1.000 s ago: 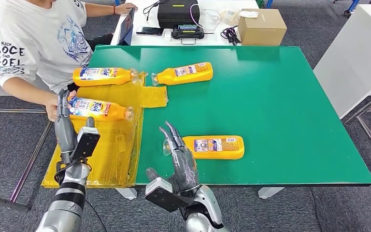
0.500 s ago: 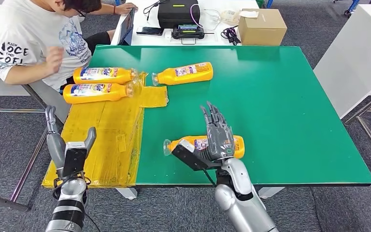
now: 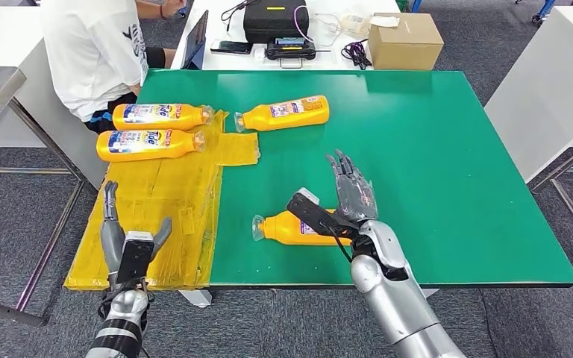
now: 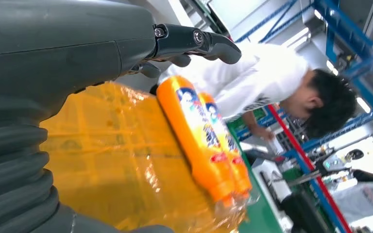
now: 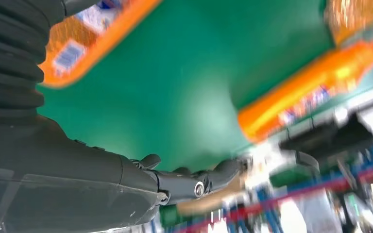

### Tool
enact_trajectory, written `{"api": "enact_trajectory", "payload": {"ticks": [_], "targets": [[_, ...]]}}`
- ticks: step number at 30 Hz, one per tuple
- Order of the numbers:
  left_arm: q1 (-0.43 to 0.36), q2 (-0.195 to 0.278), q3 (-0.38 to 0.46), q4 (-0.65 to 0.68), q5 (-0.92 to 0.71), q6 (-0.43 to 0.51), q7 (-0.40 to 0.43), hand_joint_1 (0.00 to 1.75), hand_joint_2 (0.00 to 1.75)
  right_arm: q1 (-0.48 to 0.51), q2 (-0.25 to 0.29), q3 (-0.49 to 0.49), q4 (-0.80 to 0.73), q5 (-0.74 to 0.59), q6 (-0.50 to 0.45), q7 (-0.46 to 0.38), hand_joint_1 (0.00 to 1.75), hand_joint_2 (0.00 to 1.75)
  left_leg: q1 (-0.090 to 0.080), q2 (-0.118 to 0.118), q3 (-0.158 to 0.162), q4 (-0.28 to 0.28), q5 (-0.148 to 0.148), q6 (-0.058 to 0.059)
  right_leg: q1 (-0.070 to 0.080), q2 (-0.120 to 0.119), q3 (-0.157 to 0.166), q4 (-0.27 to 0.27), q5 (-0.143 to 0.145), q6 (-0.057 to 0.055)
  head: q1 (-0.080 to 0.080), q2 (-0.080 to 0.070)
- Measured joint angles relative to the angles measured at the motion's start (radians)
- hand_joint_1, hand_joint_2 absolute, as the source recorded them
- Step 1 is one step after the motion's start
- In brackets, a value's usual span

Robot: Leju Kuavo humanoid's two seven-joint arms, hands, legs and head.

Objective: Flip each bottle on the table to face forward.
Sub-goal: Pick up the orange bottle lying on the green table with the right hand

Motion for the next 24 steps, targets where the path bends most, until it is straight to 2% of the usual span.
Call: {"api": "enact_trajectory", "payload": {"ticks": [3,6,13,24], "targets": [[-0.004,0.001,-0.014,0.026,-0.011,0.000,0.000,0.00,1.75,-0.033,-0.007,0.000,0.083,-0.105,0.104,-0.036,0.00,1.75,0.000,0.000,0.000,0.000,0.000,0.000,0.000,0.000,0.000,0.000,0.000,0.000,0.000,0.000],[-0.013,0.004,-0.027,0.055,-0.027,0.000,0.000,0.00,1.75,-0.069,-0.019,0.005,0.176,-0.170,0.162,-0.069,0.00,1.75,0.000,-0.001,0.000,0.000,0.000,0.000,0.000,0.000,0.000,0.000,0.000,0.000,0.000,0.000],[-0.013,-0.003,-0.028,0.064,-0.248,0.000,0.000,0.00,1.75,-0.129,-0.071,0.061,0.271,-0.305,0.277,-0.095,0.00,1.75,0.000,-0.001,0.000,0.000,0.000,0.000,0.000,0.000,0.000,0.000,0.000,0.000,0.000,0.000],[-0.015,-0.016,-0.026,0.069,-0.268,0.001,0.000,0.00,1.75,-0.173,-0.160,0.159,0.288,-0.407,0.346,-0.091,0.00,1.75,0.000,-0.001,0.000,0.000,0.000,0.000,0.000,0.000,0.000,0.000,0.000,0.001,0.000,0.000]]}}
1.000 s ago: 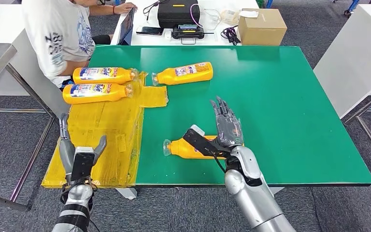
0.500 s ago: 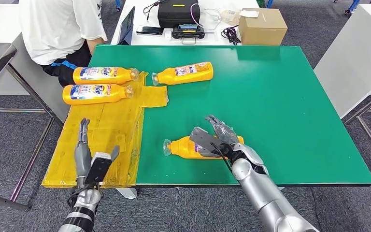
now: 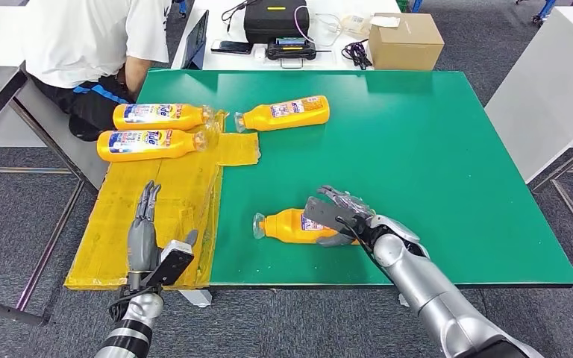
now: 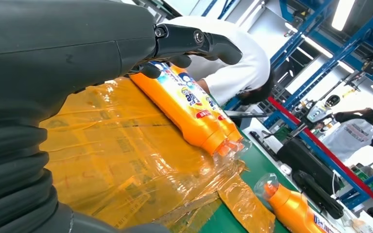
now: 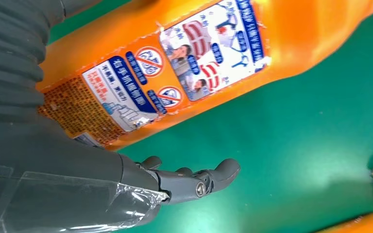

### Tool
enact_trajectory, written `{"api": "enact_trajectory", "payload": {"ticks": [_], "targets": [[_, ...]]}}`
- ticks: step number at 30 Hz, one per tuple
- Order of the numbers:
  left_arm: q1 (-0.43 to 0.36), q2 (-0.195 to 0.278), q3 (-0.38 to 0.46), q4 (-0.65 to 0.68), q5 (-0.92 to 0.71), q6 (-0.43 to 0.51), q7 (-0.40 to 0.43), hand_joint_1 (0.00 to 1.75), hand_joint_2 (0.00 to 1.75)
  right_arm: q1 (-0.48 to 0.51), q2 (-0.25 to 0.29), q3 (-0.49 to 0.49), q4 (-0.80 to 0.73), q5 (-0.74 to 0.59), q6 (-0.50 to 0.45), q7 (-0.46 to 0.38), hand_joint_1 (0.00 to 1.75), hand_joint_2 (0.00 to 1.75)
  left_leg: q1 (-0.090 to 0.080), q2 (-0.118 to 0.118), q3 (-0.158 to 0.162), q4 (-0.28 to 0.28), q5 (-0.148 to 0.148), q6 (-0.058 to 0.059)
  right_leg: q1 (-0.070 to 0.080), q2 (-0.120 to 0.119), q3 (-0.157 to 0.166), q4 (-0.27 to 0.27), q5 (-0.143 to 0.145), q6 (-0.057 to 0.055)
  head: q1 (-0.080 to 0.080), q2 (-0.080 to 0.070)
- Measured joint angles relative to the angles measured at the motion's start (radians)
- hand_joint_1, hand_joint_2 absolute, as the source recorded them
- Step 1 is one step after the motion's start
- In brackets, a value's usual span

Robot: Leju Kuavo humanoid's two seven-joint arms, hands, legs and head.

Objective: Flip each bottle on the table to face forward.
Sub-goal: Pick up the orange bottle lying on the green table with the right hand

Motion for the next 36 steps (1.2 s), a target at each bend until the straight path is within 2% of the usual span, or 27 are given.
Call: {"api": "enact_trajectory", "payload": {"ticks": [11,23,27,36], "targets": [[-0.014,-0.003,-0.002,0.038,0.042,0.000,0.000,0.00,1.75,-0.028,-0.085,0.076,-0.016,-0.032,0.052,0.013,0.00,1.75,0.000,0.000,0.000,0.000,0.000,0.000,0.000,0.000,0.000,0.000,0.000,0.000,0.000,0.000],[-0.033,-0.008,-0.057,0.071,0.138,0.000,0.000,0.00,1.75,-0.077,-0.216,0.181,-0.080,-0.037,0.157,0.092,0.00,1.75,0.000,-0.001,-0.001,0.000,0.000,0.000,0.000,0.000,0.000,0.000,0.000,0.001,0.000,0.000],[-0.042,-0.011,-0.073,0.086,0.146,0.000,0.000,0.00,1.75,-0.080,-0.221,0.223,-0.082,-0.018,0.152,0.109,0.00,1.75,0.000,0.000,-0.001,0.000,0.000,0.000,0.000,0.000,0.000,0.000,0.000,0.001,0.000,0.000],[-0.048,-0.017,-0.087,0.116,0.139,0.000,0.000,0.00,1.75,-0.072,-0.201,0.284,-0.053,0.012,0.077,0.095,0.00,1.75,0.000,0.000,0.000,0.000,0.000,0.000,0.000,0.000,0.000,0.000,0.000,0.001,0.000,0.000]]}}
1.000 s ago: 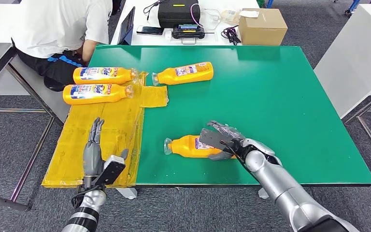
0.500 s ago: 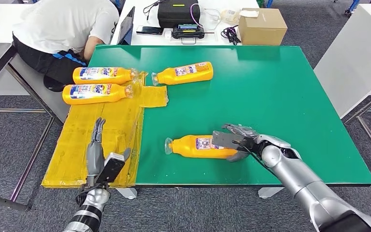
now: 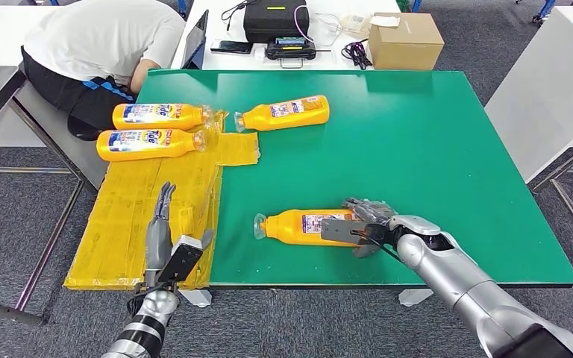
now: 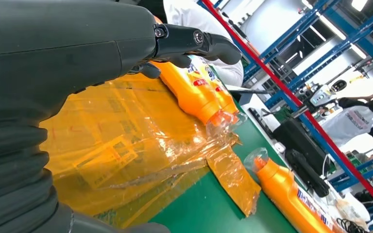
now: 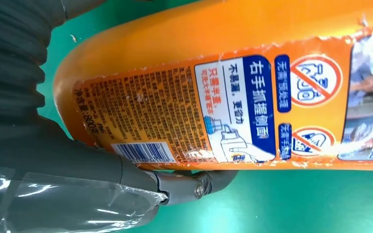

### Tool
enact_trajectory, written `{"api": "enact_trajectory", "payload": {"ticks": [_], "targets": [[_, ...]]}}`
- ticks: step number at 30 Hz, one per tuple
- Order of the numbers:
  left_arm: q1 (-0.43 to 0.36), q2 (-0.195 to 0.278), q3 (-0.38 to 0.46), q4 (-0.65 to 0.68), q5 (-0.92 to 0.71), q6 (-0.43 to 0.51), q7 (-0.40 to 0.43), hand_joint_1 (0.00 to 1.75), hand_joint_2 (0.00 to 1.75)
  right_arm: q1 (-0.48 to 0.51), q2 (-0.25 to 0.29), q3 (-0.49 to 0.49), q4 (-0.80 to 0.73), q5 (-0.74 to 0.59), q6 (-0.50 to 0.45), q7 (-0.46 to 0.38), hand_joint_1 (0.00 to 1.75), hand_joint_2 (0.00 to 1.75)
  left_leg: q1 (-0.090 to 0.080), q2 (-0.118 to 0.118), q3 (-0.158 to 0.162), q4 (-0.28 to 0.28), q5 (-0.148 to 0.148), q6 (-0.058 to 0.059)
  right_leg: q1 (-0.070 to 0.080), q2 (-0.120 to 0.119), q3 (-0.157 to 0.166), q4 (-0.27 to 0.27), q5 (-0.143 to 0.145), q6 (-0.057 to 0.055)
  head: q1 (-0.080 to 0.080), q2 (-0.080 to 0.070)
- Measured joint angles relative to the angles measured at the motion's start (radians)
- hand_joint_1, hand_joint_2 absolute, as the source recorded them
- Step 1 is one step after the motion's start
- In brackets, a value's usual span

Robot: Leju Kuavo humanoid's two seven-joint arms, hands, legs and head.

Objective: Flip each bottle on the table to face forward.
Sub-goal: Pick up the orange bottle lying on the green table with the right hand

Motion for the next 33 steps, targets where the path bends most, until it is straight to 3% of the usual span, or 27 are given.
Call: {"api": "enact_trajectory", "payload": {"ticks": [15,16,19,20,33], "targets": [[-0.011,0.000,-0.008,0.044,-0.001,0.000,0.000,0.00,1.75,0.004,0.083,0.012,0.082,0.036,-0.085,-0.029,0.01,1.75,0.000,0.004,0.002,0.000,0.000,0.000,0.001,0.001,0.001,0.000,0.000,0.000,0.000,0.000],[-0.011,0.000,-0.008,0.046,-0.001,0.000,0.000,0.00,1.75,0.004,0.086,0.012,0.085,0.037,-0.086,-0.029,0.14,1.75,0.000,0.004,0.002,0.000,0.000,0.000,0.001,0.001,0.001,0.000,0.000,0.000,0.000,0.000],[-0.011,0.000,-0.008,0.051,0.002,0.000,0.000,0.00,1.75,0.003,0.095,0.013,0.094,0.043,-0.088,-0.030,1.42,1.75,0.000,0.004,0.003,0.000,0.000,0.000,0.001,0.001,0.002,0.000,0.000,0.000,0.000,0.000],[-0.012,0.000,-0.009,0.052,0.004,0.000,0.000,0.00,1.75,0.003,0.097,0.013,0.096,0.046,-0.090,-0.031,1.72,1.75,0.000,0.004,0.003,0.000,0.000,0.000,0.001,0.001,0.002,0.000,0.000,0.000,0.000,0.000],[-0.013,0.000,-0.016,0.080,0.065,0.000,0.000,0.00,1.75,0.038,0.109,-0.012,0.103,0.023,-0.198,-0.076,1.75,1.75,0.000,0.004,0.005,0.000,0.000,0.000,0.001,0.002,0.004,0.000,0.000,0.000,0.000,0.000]]}}
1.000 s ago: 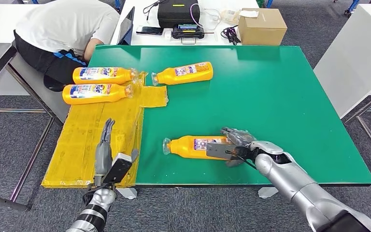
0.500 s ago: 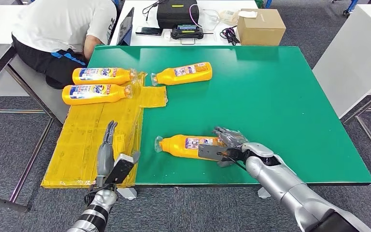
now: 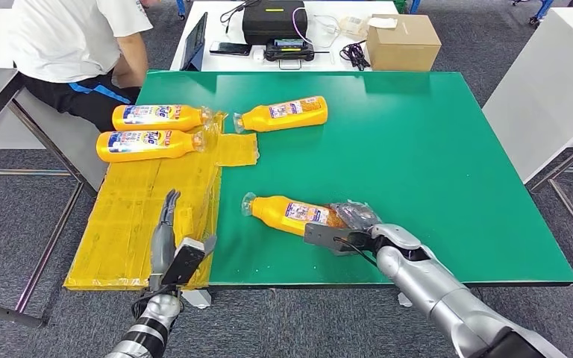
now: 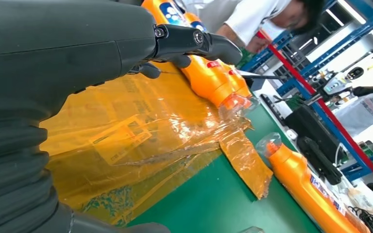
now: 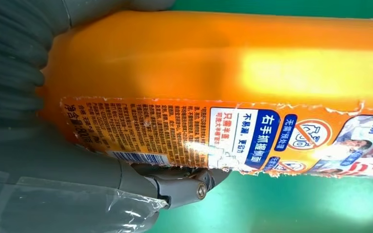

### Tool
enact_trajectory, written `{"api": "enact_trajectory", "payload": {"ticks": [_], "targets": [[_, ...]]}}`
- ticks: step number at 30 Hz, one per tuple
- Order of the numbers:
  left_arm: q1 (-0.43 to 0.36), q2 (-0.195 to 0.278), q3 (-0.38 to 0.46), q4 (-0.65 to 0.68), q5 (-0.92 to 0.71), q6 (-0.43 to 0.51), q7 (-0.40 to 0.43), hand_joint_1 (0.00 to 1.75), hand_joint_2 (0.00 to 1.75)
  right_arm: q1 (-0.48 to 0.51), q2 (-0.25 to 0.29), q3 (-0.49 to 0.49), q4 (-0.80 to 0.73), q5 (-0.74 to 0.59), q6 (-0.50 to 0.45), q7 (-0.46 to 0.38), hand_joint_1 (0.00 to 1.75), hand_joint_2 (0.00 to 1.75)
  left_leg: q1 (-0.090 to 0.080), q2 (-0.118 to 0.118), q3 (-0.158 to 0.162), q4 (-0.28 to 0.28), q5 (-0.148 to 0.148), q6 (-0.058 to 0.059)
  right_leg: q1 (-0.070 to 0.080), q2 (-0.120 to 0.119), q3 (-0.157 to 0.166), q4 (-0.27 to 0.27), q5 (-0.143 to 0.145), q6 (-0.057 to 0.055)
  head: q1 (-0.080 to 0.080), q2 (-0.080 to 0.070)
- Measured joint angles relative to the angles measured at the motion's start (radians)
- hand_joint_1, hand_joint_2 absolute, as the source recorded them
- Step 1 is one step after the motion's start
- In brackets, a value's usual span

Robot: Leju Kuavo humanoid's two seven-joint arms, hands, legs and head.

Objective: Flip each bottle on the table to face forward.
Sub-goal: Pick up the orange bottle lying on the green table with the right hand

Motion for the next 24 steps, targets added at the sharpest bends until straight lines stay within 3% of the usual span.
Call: {"api": "enact_trajectory", "payload": {"ticks": [5,11,16,24], "targets": [[0.002,0.002,-0.013,0.009,0.089,-0.027,0.001,0.00,1.75,0.100,0.035,-0.100,-0.064,0.028,-0.170,-0.023,1.75,1.75,0.000,0.000,-0.002,0.000,0.000,0.000,0.000,0.000,-0.001,0.000,0.000,0.000,0.000,0.000],[0.036,0.001,0.003,-0.029,0.191,-0.200,0.052,0.00,1.75,0.289,0.160,-0.311,-0.300,0.194,-0.410,-0.058,1.75,1.75,0.001,-0.002,-0.007,0.000,0.000,0.000,0.001,-0.001,-0.007,0.001,-0.001,0.000,0.000,0.000],[0.072,-0.007,0.014,-0.096,0.239,-0.347,0.120,0.00,1.75,0.402,0.250,-0.450,-0.487,0.237,-0.575,-0.137,1.75,1.75,0.001,-0.004,-0.009,0.000,0.000,0.000,0.000,-0.002,-0.007,0.000,-0.001,0.000,0.000,0.000],[0.107,-0.024,-0.003,-0.223,0.302,-0.516,0.159,0.00,1.75,0.493,0.320,-0.572,-0.619,0.197,-0.623,-0.233,1.75,1.75,0.000,-0.003,-0.009,0.000,0.000,0.000,-0.001,-0.002,-0.007,0.000,-0.001,0.000,0.000,0.000]]}}
